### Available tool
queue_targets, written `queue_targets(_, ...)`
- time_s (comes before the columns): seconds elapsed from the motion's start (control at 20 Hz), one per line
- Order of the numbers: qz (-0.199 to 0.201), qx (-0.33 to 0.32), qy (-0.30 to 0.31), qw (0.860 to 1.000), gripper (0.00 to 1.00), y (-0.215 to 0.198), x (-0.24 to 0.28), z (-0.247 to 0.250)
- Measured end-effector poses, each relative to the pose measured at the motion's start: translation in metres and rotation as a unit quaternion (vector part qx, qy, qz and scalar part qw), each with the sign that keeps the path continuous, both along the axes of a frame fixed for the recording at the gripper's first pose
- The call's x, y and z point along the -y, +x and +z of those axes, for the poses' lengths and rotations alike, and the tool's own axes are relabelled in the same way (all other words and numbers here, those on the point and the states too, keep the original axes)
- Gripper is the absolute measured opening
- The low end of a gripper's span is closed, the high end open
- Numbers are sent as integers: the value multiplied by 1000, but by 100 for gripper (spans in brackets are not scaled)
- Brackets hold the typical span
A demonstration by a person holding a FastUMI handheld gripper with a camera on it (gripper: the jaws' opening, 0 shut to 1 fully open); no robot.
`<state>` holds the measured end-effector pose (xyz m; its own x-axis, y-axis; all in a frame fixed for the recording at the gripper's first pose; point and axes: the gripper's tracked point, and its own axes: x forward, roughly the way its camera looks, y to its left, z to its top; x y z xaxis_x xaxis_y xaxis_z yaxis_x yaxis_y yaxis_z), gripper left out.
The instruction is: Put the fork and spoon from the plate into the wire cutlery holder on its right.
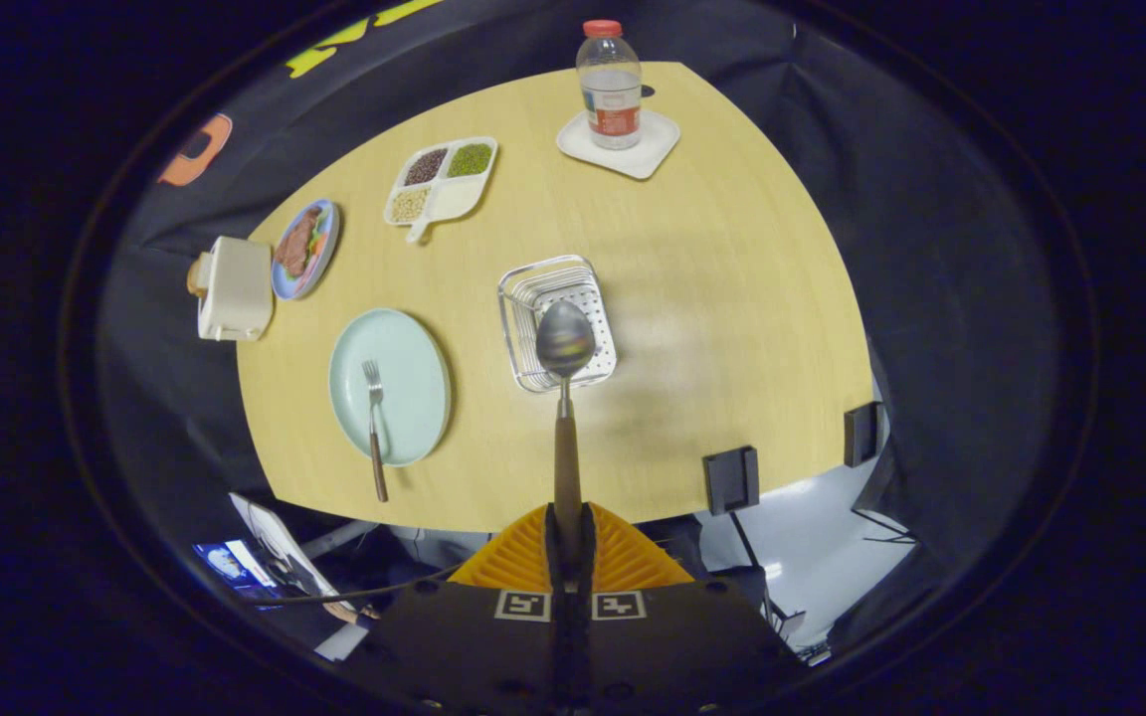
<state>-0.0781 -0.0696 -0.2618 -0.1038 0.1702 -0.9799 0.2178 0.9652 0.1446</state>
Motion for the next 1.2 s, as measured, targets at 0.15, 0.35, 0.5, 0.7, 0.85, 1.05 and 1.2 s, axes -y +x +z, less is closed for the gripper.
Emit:
queue_targets(0.15,1,-12,-4,1000,0,7,-1,-9)
queue_targets(0.35,-8,-29,-7,1000,0,11,-5,-24)
queue_targets(0.5,-18,-38,-11,999,1,13,-5,-32)
queue_targets(0.7,-20,-21,-22,999,17,24,-5,-31)
queue_targets(0.85,-1,7,-37,999,63,28,-4,-22)
queue_targets(1.05,22,51,-57,997,96,23,-16,5)
queue_targets(1.2,34,88,-34,995,96,24,-59,30)
